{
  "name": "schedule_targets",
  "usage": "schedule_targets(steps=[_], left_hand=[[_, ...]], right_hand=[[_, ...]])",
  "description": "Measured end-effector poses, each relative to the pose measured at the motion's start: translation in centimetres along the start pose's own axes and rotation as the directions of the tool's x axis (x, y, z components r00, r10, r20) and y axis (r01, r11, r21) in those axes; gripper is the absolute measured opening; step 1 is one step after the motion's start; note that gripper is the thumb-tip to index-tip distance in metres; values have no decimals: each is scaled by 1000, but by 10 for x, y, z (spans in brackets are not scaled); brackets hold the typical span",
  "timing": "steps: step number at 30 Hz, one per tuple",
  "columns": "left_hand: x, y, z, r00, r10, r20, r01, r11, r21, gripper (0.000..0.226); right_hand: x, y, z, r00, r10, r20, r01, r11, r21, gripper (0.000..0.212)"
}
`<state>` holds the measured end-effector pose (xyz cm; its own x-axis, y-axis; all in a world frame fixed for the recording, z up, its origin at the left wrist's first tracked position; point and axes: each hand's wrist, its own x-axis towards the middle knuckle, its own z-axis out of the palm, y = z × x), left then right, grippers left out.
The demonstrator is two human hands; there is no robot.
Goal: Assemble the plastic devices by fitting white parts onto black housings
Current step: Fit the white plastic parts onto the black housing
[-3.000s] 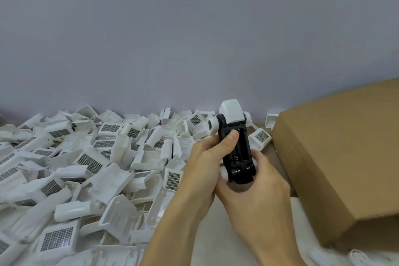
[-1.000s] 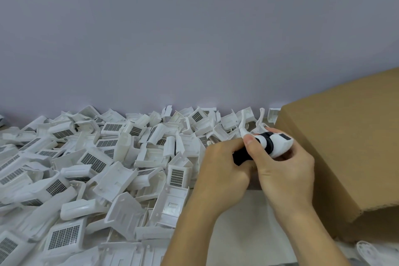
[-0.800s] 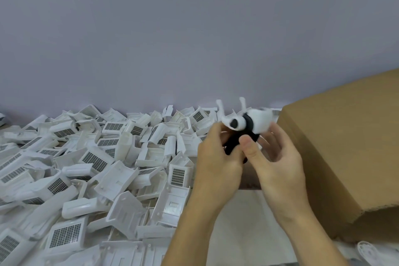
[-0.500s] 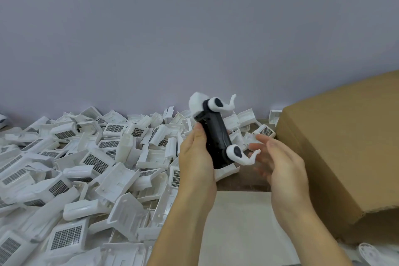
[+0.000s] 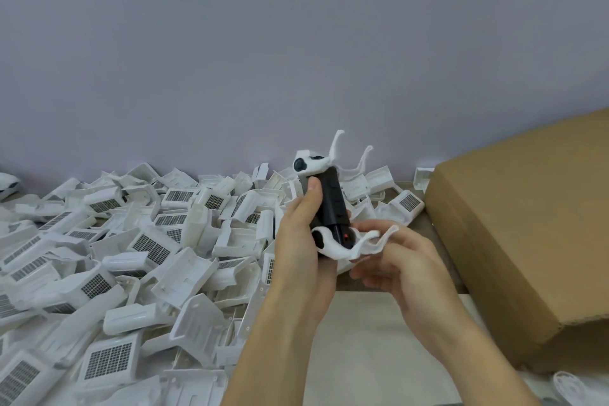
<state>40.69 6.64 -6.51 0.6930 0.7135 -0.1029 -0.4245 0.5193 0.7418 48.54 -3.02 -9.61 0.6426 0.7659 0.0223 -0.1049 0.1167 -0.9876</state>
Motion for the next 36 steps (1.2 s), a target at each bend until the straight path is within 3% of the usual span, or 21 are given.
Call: schedule_targets(steps=[4, 7, 15, 27, 36], left_hand=[[0, 0, -2, 998, -59, -1, 59, 994, 90, 62], [-2, -1, 1, 1000, -10, -17, 12, 989, 150, 40], [-3, -2, 3, 998, -1, -67, 20, 958, 286, 28], [-4, -2, 3, 998, 10, -66, 11, 949, 316, 30], [-7, -3, 1, 999, 14, -52, 2, 951, 310, 31]], right_hand=[[-1, 2, 1, 995, -29, 92, 23, 998, 64, 44], [-3, 2, 2, 985, -29, 168, 16, 996, 83, 47], [0, 4, 12, 998, -15, 68, 13, 1000, 22, 30], [0, 3, 13, 992, -32, 122, 20, 995, 102, 48], [-3, 6, 12, 990, -37, 134, 34, 999, 29, 52]])
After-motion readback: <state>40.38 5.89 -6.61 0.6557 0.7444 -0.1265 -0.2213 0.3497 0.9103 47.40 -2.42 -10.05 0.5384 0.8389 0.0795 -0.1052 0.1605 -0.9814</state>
